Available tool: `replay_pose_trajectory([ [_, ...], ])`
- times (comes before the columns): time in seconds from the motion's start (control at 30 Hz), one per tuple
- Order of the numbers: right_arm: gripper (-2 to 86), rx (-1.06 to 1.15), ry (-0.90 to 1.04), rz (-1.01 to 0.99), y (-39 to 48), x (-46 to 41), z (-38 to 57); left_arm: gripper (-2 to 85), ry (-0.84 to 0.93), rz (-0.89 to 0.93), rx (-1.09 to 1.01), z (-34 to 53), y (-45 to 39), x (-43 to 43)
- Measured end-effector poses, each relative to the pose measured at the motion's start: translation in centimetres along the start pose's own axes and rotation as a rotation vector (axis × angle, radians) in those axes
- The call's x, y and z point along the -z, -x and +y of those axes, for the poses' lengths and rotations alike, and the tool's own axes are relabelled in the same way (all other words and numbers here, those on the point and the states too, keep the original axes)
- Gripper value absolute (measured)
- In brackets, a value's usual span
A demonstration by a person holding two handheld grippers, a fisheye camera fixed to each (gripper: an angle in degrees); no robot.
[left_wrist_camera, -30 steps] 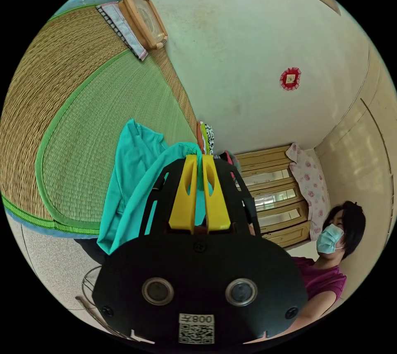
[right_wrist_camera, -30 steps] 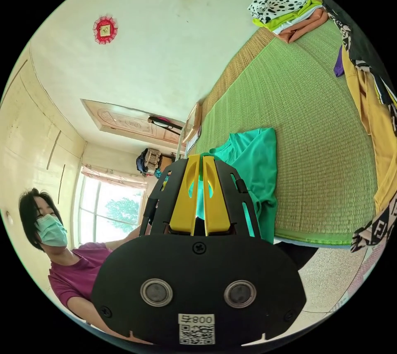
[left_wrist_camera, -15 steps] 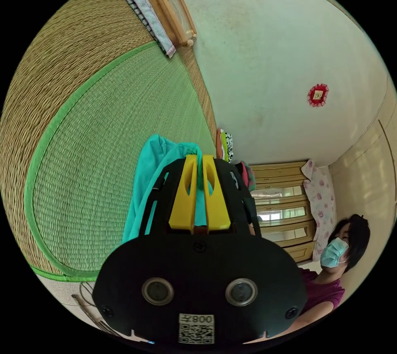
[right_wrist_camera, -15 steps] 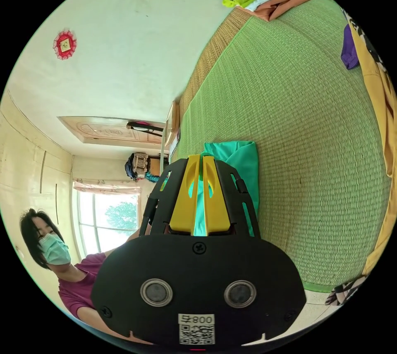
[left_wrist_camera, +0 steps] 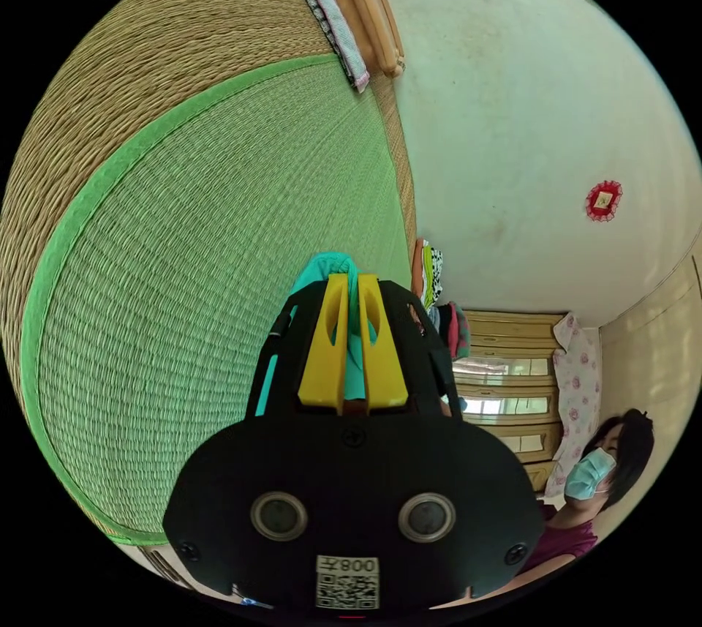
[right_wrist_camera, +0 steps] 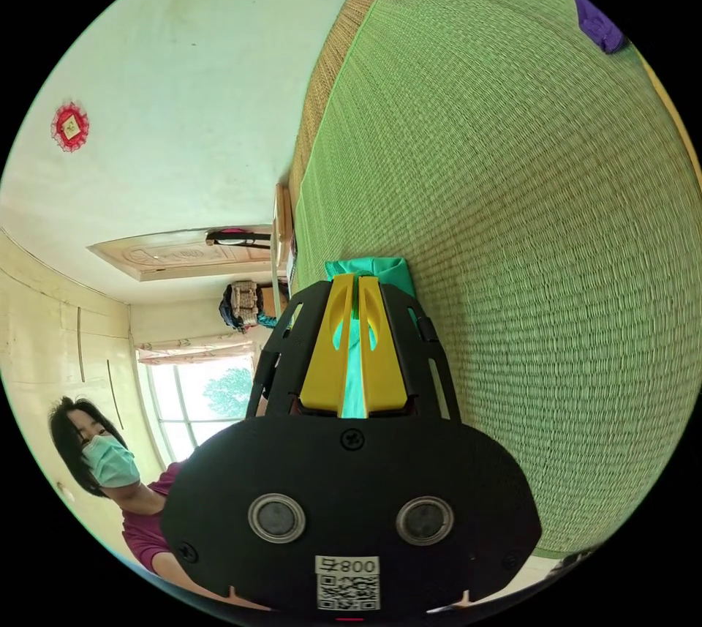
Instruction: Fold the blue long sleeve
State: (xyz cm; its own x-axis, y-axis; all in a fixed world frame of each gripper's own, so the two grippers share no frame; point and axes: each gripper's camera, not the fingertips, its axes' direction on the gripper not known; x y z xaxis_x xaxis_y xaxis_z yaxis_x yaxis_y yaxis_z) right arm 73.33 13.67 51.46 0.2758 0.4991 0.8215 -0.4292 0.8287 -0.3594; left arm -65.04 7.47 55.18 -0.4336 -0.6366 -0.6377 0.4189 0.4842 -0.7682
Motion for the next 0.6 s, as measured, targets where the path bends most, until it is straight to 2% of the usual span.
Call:
replay_pose_trajectory([
  [0.33,1.6,0.007,0.011,-0.035,-0.5,-1.4,-2.3,4.6,-0.030,0.044,0.049,-2.4,0.8,-1.1],
  [0.6,2.4,0.079,-0.072,-0.098,1.0,-0.7,-1.6,6.4,-0.118,0.144,0.034,-2.6,0.4,-0.7],
])
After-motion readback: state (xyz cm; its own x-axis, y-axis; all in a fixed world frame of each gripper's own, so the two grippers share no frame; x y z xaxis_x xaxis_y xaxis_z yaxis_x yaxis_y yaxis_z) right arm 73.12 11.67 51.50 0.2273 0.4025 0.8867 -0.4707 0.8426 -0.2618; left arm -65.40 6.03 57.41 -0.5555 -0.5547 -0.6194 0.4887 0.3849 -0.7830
